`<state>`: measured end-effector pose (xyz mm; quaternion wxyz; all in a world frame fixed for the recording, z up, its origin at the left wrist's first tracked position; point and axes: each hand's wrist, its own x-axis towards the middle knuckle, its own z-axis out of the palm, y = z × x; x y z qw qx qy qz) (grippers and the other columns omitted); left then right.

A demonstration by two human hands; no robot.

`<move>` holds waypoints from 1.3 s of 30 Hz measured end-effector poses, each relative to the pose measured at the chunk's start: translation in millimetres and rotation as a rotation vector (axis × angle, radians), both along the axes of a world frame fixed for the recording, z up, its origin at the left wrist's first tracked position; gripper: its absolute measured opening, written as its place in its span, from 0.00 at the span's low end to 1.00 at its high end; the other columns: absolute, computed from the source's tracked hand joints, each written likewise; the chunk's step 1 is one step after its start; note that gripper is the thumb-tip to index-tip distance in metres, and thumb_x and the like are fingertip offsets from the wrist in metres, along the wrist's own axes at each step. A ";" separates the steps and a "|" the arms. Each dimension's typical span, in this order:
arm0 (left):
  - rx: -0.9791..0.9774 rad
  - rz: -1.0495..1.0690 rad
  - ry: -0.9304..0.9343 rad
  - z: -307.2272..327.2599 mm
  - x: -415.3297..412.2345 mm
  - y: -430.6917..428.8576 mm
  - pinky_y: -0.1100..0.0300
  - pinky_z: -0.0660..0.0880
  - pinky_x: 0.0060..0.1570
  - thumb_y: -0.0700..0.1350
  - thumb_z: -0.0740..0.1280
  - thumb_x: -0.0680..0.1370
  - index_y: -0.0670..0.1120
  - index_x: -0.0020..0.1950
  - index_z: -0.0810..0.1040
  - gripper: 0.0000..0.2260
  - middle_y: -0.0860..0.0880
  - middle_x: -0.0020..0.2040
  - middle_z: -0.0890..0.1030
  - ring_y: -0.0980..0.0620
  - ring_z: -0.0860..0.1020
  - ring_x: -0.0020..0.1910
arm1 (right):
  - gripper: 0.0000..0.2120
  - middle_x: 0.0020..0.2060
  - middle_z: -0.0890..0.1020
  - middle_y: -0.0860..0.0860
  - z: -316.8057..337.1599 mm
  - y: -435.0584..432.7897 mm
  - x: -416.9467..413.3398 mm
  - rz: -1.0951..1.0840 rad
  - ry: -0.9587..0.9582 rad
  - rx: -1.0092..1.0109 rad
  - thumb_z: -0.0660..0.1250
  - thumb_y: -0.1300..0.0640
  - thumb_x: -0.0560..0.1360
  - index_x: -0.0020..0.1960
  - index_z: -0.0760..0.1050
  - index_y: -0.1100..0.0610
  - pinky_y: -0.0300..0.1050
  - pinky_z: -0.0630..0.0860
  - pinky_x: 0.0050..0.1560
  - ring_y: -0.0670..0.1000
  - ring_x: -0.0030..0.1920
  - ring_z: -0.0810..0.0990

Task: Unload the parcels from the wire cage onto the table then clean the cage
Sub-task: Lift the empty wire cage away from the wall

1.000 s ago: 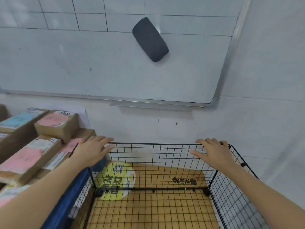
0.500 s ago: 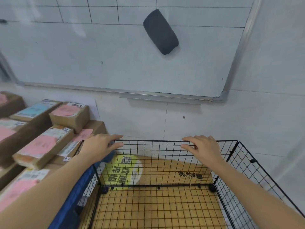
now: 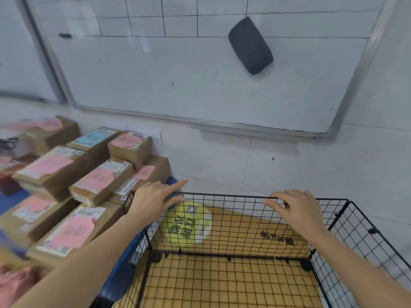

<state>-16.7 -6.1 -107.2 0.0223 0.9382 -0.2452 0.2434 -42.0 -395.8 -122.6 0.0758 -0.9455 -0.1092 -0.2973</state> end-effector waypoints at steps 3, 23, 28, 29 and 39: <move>0.003 0.002 0.005 0.0 -9.0 0.8 0.65 0.57 0.25 0.67 0.46 0.78 0.56 0.70 0.71 0.28 0.55 0.25 0.71 0.58 0.67 0.24 | 0.30 0.33 0.78 0.43 -2.9 -0.5 -2.4 0.016 -0.066 -0.071 0.52 0.30 0.73 0.45 0.83 0.50 0.42 0.70 0.39 0.46 0.34 0.76; 0.012 -0.070 0.249 19.1 -28.0 -68.5 0.56 0.66 0.60 0.75 0.33 0.70 0.57 0.67 0.71 0.41 0.57 0.55 0.79 0.55 0.77 0.56 | 0.45 0.58 0.79 0.48 29.3 -64.8 -38.8 -0.168 0.258 -0.175 0.33 0.26 0.70 0.68 0.72 0.49 0.51 0.65 0.65 0.51 0.60 0.76; 0.152 -0.353 0.415 30.4 -27.0 -208.3 0.52 0.67 0.66 0.70 0.40 0.72 0.62 0.76 0.47 0.33 0.49 0.68 0.71 0.49 0.72 0.65 | 0.32 0.65 0.73 0.50 39.3 -80.4 -70.2 -0.387 0.306 -0.108 0.46 0.32 0.76 0.73 0.63 0.48 0.52 0.65 0.66 0.53 0.65 0.71; 0.169 -0.398 0.400 29.1 -27.5 -233.4 0.51 0.70 0.63 0.70 0.37 0.70 0.63 0.76 0.44 0.34 0.48 0.67 0.71 0.47 0.73 0.63 | 0.32 0.67 0.71 0.50 38.9 -83.6 -77.8 -0.438 0.343 -0.084 0.49 0.32 0.77 0.75 0.60 0.48 0.52 0.66 0.65 0.53 0.66 0.70; 0.168 -0.281 0.341 25.3 -13.9 -269.7 0.53 0.76 0.49 0.71 0.35 0.69 0.66 0.74 0.37 0.33 0.46 0.59 0.73 0.48 0.76 0.55 | 0.47 0.61 0.74 0.52 32.5 -84.7 -58.1 -0.430 0.356 -0.151 0.31 0.30 0.67 0.75 0.55 0.57 0.41 0.73 0.37 0.50 0.48 0.81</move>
